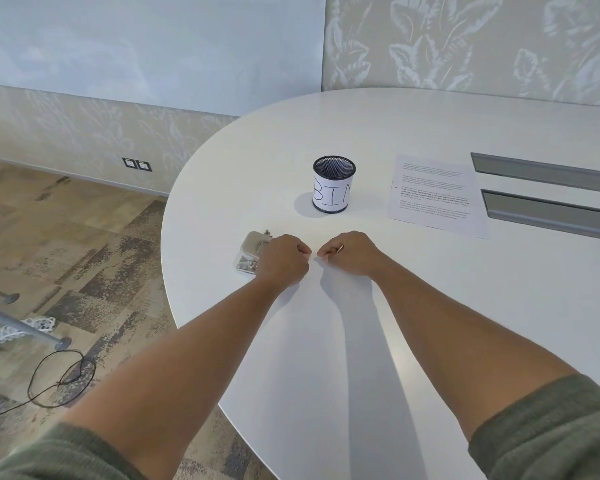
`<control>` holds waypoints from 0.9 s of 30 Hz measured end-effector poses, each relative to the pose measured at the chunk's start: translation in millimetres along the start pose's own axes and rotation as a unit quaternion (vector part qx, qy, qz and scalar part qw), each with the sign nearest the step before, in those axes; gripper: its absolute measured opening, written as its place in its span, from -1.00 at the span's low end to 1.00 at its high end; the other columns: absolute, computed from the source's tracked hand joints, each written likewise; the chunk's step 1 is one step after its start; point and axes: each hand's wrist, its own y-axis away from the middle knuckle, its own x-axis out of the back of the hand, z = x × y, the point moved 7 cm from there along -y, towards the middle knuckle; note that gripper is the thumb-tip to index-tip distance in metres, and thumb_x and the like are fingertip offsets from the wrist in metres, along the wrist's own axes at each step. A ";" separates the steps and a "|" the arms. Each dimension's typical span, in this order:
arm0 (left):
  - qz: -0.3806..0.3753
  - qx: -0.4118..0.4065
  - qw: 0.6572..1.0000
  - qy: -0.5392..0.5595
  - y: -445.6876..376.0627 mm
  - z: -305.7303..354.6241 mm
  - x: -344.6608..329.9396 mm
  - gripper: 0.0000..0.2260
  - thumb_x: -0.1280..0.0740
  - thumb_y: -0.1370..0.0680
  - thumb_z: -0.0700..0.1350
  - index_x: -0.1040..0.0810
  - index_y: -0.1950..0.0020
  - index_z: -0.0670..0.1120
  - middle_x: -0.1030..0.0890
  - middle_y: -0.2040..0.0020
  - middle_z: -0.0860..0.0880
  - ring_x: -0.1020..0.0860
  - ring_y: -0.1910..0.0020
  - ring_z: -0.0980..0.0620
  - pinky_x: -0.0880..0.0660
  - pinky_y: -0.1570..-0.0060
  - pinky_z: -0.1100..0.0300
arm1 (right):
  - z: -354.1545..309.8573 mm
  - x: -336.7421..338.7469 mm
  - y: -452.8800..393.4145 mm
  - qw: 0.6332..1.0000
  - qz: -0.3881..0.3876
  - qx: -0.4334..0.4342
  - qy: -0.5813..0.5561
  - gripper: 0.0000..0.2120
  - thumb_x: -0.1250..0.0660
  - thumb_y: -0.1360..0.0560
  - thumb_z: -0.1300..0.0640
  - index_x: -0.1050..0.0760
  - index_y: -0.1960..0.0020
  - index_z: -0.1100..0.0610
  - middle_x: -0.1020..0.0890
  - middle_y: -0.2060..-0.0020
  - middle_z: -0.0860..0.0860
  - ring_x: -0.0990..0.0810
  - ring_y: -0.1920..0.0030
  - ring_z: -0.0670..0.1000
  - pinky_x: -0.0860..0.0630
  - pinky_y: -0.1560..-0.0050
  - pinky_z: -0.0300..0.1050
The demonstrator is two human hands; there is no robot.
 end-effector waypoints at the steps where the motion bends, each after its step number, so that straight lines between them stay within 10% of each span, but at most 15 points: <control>1: -0.004 -0.005 1.000 0.000 0.0 0.8 -0.8 -0.70 -0.21 -0.46 -0.26 -0.67 0.11 0.06 -0.64 0.14 0.07 -0.54 0.15 -0.03 -0.55 0.08 0.12 | 0.0 0.7 -0.2 1.000 0.000 -0.001 -0.009 -0.83 -0.37 -0.47 0.22 -0.71 0.01 0.09 -0.67 0.12 -0.11 -0.56 0.20 -0.20 -0.43 0.22 -0.43; 18: 0.026 -0.008 0.998 0.050 6.2 -0.1 -6.0 -0.87 -0.47 -0.42 0.09 -0.72 0.20 0.05 -0.65 0.33 0.14 -0.60 0.23 0.15 -0.45 0.31 0.27 | 11.0 8.3 6.3 0.988 0.021 -0.078 -0.128 -0.85 -0.47 -0.43 0.19 -0.66 0.00 0.14 -0.65 0.15 0.02 -0.58 0.20 -0.02 -0.52 0.13 -0.16; 27: 0.066 -0.023 0.998 -0.001 16.7 7.2 -9.8 -0.87 -0.37 -0.52 0.02 -0.70 0.12 0.02 -0.65 0.06 0.06 -0.60 0.07 -0.02 -0.54 0.09 0.07 | 15.6 7.5 7.9 0.986 0.040 -0.084 -0.137 -0.89 -0.47 -0.42 0.18 -0.65 0.05 0.14 -0.64 0.19 0.01 -0.57 0.21 -0.02 -0.54 0.08 -0.11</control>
